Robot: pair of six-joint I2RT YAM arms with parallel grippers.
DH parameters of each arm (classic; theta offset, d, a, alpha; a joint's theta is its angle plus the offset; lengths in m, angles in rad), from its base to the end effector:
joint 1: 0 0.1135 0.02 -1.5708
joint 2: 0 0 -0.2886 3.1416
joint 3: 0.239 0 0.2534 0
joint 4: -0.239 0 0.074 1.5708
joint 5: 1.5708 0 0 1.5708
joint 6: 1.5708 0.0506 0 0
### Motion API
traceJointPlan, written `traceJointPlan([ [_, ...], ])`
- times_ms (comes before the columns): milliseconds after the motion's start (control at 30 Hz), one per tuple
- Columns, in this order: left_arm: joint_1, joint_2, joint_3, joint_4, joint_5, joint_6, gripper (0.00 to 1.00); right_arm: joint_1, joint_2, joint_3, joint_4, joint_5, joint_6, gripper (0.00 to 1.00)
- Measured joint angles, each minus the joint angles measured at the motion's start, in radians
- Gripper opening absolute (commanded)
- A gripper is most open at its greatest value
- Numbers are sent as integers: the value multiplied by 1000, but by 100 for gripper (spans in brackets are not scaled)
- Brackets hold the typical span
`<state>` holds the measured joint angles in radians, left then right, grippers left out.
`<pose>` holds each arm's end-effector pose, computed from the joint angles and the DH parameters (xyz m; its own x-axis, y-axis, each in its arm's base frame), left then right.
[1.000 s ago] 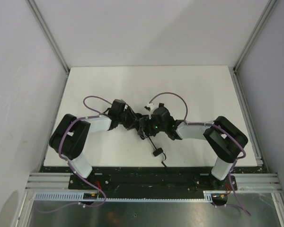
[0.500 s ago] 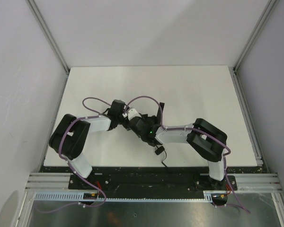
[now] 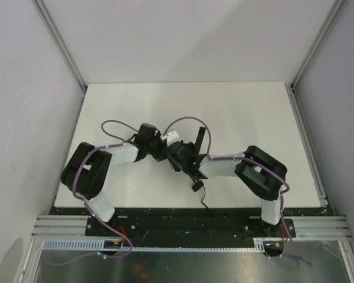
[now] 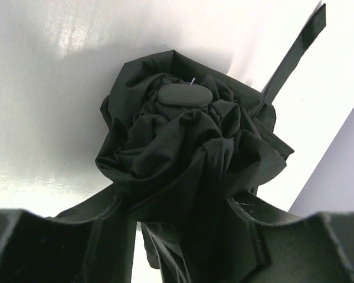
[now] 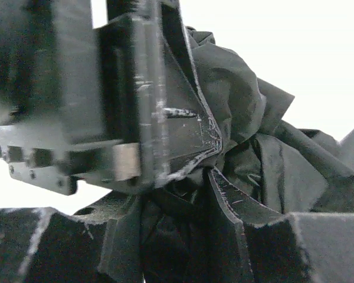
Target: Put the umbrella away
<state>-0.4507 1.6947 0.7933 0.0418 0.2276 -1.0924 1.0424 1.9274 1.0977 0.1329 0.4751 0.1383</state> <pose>0.2974 -0.1566 0.1506 -0.8084 -0.5696 -0.1487 -0.3490 0.6671 -0.6582 0.2330 0.3532 0.1664 -0.4019 -0.4454 -0.8001 -0.5409 0.8205 -0.1850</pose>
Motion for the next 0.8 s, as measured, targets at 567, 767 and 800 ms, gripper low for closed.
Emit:
traceJointPlan([
  [567,-11,-34,-9,-37,-42,52,44,-367,128,-261,730,-975,536,0],
  [767,-11,-37,-16,-15,-37,8,2,-388,175,-284,851,-1014,667,13],
  [800,-11,-37,-16,-15,-36,2,1,-389,173,-285,850,-1012,671,22],
])
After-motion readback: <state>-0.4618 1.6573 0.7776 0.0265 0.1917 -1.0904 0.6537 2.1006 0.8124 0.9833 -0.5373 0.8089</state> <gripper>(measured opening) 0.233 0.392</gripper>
